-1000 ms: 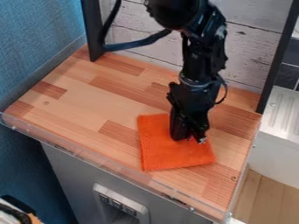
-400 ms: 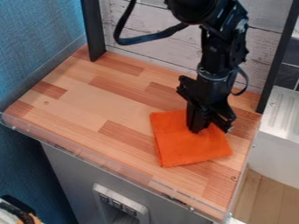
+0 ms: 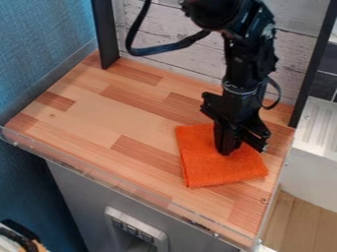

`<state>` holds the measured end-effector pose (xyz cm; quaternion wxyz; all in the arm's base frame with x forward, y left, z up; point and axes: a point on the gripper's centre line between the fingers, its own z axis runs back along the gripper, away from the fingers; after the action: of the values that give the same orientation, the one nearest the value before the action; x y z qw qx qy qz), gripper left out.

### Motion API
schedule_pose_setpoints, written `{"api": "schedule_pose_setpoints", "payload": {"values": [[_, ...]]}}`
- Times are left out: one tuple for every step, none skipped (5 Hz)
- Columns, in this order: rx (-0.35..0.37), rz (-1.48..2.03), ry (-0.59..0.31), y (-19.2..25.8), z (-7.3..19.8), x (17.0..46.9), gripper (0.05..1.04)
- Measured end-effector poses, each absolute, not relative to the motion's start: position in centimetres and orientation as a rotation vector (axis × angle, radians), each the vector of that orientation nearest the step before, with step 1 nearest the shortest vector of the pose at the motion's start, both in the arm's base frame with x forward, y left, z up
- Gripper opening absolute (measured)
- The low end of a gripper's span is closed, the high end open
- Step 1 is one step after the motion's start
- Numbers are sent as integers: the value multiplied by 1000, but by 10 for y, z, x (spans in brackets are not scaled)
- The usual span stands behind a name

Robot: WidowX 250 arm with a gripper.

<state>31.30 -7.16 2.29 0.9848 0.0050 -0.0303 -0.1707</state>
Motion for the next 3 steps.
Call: {"api": "schedule_pose_setpoints", "payload": {"values": [[-31,-370,-46,-70,22,310,63],[-60,-412,-28,-66,21,307,63],[-73,-465,5,-61,23,302,63]]}}
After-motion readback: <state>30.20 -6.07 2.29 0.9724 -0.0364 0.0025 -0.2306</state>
